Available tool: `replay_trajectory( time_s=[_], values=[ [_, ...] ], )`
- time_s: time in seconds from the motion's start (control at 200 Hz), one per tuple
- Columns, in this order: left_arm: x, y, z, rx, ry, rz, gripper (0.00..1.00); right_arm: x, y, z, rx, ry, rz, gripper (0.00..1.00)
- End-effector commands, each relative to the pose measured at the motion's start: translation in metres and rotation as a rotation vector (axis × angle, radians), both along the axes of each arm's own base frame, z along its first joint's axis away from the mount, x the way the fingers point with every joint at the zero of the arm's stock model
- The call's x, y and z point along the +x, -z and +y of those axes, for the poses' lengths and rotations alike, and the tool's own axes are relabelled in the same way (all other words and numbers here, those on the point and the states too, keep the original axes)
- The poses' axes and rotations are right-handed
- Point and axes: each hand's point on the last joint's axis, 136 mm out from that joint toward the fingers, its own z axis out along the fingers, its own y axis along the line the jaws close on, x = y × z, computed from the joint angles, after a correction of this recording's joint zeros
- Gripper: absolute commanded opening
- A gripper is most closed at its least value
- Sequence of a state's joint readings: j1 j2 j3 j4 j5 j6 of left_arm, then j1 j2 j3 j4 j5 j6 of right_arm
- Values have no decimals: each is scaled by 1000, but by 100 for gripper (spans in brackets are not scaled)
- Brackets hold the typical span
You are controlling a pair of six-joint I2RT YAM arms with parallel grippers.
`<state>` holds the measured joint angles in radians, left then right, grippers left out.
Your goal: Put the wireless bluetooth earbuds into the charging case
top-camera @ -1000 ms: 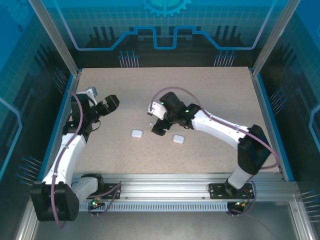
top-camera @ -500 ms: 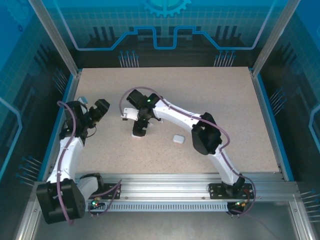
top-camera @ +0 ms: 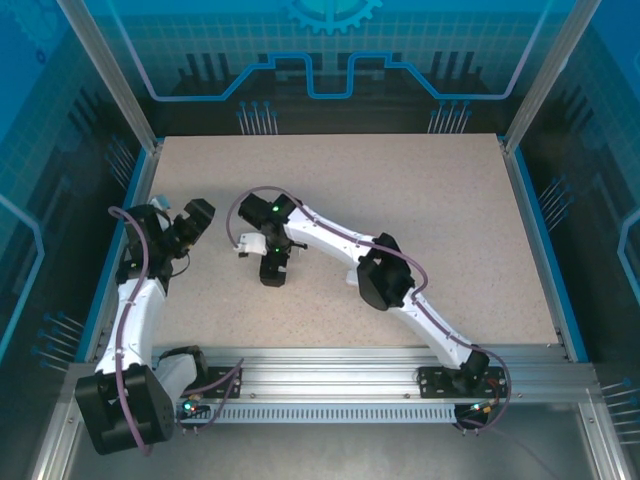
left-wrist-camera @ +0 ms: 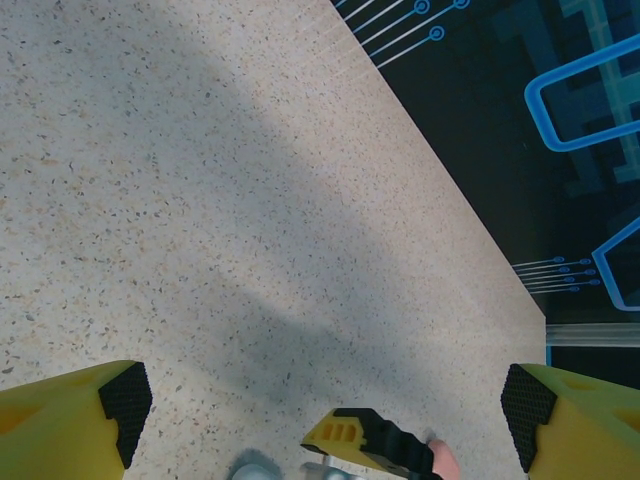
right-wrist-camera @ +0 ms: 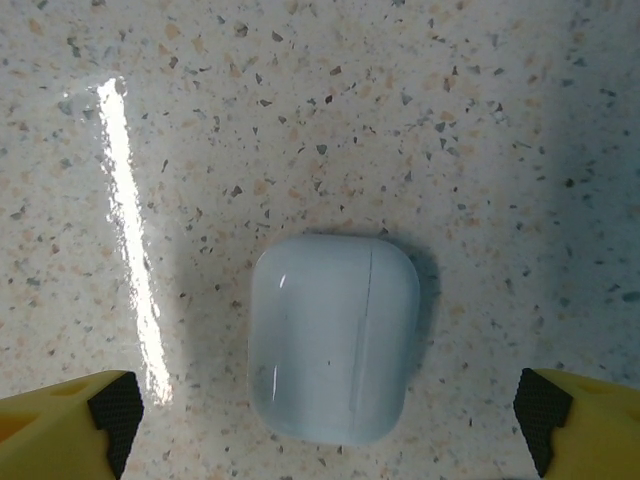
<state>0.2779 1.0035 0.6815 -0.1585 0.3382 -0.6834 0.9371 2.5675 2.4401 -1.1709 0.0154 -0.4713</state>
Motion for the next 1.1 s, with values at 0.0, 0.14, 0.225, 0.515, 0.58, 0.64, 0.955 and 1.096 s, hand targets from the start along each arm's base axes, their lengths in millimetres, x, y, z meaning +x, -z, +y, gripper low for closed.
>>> replay_trajectory(
  time_s=[0.0, 0.14, 0.225, 0.515, 0.58, 0.64, 0.955, 1.096],
  values=[
    [-2, -2, -2, -32, 4, -15, 93, -6, 11, 2, -28, 3, 22, 99],
    [-2, -3, -2, -32, 6, -16, 93, -1, 20, 4, -34, 17, 13, 100],
    [-3, -3, -3, -32, 6, -16, 93, 0, 26, 4, -29, 30, 28, 99],
    [-2, -8, -4, -32, 17, -30, 93, -3, 47, -3, -49, 55, 101, 89],
    [-3, -9, -4, -30, 18, -32, 93, -5, 52, -6, -66, 53, 111, 87],
    [-3, -9, -5, -30, 19, -32, 93, -6, 57, -10, -83, 54, 116, 84],
    [-3, -9, -4, -26, 16, -34, 93, -8, 57, -19, -138, 49, 88, 59],
    [-3, -9, -4, -25, 17, -36, 93, 0, 36, -16, -89, 50, 31, 53]
  ],
)
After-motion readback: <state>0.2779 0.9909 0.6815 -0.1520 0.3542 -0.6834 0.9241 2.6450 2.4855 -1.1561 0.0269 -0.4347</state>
